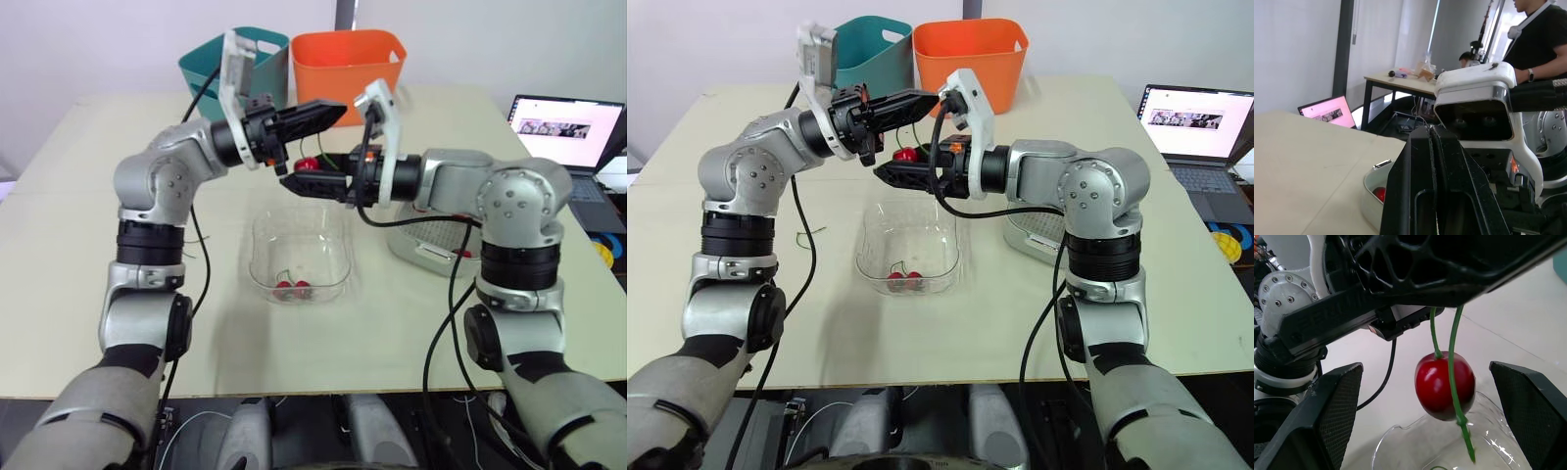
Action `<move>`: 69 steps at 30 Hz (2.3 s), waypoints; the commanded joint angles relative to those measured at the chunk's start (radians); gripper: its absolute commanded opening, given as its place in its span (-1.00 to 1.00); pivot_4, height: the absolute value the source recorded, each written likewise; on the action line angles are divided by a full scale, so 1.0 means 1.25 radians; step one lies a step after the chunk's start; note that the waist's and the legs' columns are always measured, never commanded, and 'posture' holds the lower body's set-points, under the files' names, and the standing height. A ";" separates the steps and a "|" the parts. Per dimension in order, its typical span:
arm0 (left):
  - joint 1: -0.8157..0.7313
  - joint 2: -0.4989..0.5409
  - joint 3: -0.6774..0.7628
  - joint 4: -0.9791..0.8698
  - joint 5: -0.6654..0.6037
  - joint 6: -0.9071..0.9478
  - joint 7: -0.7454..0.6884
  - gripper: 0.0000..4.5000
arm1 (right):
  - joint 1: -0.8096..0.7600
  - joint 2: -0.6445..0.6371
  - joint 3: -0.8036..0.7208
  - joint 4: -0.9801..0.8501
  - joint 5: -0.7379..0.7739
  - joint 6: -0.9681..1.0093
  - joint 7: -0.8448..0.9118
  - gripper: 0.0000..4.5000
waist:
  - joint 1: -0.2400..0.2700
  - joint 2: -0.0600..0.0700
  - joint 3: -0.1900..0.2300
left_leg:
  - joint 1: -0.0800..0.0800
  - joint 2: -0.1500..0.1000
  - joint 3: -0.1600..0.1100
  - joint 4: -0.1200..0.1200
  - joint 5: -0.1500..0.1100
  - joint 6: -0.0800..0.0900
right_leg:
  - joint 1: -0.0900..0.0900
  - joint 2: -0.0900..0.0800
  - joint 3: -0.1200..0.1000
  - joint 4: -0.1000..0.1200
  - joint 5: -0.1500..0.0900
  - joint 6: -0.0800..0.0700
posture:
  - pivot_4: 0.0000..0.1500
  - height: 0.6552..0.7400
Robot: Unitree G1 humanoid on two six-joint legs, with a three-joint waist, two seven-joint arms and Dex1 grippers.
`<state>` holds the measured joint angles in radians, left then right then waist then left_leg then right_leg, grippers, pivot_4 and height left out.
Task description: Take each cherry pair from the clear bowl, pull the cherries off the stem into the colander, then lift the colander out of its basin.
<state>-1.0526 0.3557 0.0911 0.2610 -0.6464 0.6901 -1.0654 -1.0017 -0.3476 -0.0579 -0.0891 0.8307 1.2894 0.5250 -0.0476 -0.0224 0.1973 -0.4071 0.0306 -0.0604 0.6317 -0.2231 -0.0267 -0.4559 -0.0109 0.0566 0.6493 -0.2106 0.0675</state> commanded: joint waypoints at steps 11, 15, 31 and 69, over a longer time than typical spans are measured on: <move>0.005 -0.001 0.007 -0.043 -0.018 0.007 0.005 -1.00 | -0.007 0.014 0.007 0.003 -0.027 -0.042 0.003 -0.52 | 0.000 0.000 0.000 | 0.000 0.000 0.000 0.000 0.000 0.000 | 0.000 0.000 0.000 0.000 0.000 0.000 | 1.00 1.00; -0.007 0.000 0.014 -0.030 -0.017 -0.001 0.007 -1.00 | 0.002 0.005 0.017 -0.006 -0.028 -0.031 0.013 -0.52 | 0.001 0.000 0.000 | 0.000 0.000 0.000 0.000 0.000 0.000 | 0.000 0.000 0.000 0.000 0.000 0.000 | 1.00 1.00; -0.026 0.005 0.022 -0.004 -0.010 -0.029 0.023 -1.00 | 0.087 -0.040 0.048 -0.079 -0.030 -0.010 0.023 -0.52 | 0.001 0.000 0.000 | 0.000 0.000 0.000 0.000 0.000 0.000 | 0.000 0.000 0.000 0.000 0.000 0.000 | 1.00 1.00; 0.105 0.041 -0.066 -0.020 0.091 -0.130 -0.024 -1.00 | 0.334 -0.491 -0.099 -0.009 -0.212 -0.163 0.120 0.88 | 0.002 0.000 0.000 | 0.000 0.000 0.001 0.000 0.000 0.000 | 0.000 0.000 0.001 -0.002 -0.002 0.002 | 1.00 1.00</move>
<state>-0.8970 0.4054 -0.0190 0.2463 -0.5202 0.5358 -1.1009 -0.5577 -0.9523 -0.1410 -0.0771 0.5567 1.0925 0.6663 -0.0453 -0.0225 0.1973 -0.4068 0.0303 -0.0591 0.6315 -0.2232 -0.0267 -0.4556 -0.0107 0.0579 0.6474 -0.2127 0.0705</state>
